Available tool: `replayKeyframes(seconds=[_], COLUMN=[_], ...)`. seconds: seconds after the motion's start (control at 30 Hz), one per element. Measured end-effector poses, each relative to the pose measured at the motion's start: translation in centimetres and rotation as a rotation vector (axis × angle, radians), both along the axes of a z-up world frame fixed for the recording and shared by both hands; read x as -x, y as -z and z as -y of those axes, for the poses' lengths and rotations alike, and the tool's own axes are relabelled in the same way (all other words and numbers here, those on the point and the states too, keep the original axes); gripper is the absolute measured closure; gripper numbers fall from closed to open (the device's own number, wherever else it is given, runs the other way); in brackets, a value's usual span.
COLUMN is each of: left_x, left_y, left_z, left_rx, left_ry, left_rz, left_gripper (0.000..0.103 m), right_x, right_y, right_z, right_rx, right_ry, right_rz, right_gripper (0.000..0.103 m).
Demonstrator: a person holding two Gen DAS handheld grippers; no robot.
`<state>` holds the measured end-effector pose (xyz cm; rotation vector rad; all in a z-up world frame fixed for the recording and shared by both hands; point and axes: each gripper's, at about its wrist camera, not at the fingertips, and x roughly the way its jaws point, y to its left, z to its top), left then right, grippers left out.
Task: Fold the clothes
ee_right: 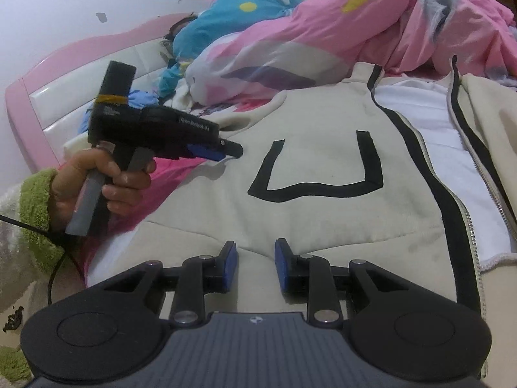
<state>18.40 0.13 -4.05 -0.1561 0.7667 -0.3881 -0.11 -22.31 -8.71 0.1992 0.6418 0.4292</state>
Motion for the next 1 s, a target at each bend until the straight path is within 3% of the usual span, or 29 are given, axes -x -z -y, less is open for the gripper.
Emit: replayKeyframes(seconds=[0.07,0.23,0.4,0.43,0.6,0.7,0.8,1.0], left_x=[1.2,4.8,6.2,6.5,8.0,8.7,9.0,9.0], left_y=[-0.8,-1.4,1.2,1.7,3.5,4.4,4.7,4.9], left_z=[-0.7,-4.5,-5.7,-6.1,-8.5,-9.5,-9.4,-9.0], left_rx=[0.045,0.247,0.367,0.399,0.529,0.579,0.578,0.543], left_ry=[-0.04,-0.141,-0.164,-0.169,-0.188,-0.163,-0.136,-0.108], left_rz=[0.022,0.064,0.025,0.017,0.014,0.041,0.076,0.11], left_gripper=[0.063,0.06,0.058,0.058,0.058,0.058,0.058,0.057], right_x=[-0.2,-0.9,-2.5,-3.1,-7.1,-10.5,-14.7,-20.6], right_y=[-0.4,-3.7,-11.2,-12.8,-18.5,-19.5,-19.0,-13.9], right_z=[0.2,1.3,-0.3,-1.6,-10.2,-16.4,-23.0,-35.6], right_rx=[-0.014,-0.051,0.005,0.03,0.178,0.232,0.27,0.417], right_ry=[0.001,0.012,-0.05,-0.089,-0.327,-0.48,-0.602,-0.761], right_rz=[-0.016,-0.039,0.122,0.164,0.298,0.302,0.275,0.161], right_gripper=[0.075,0.072,0.066,0.061,0.055,0.051,0.046,0.04])
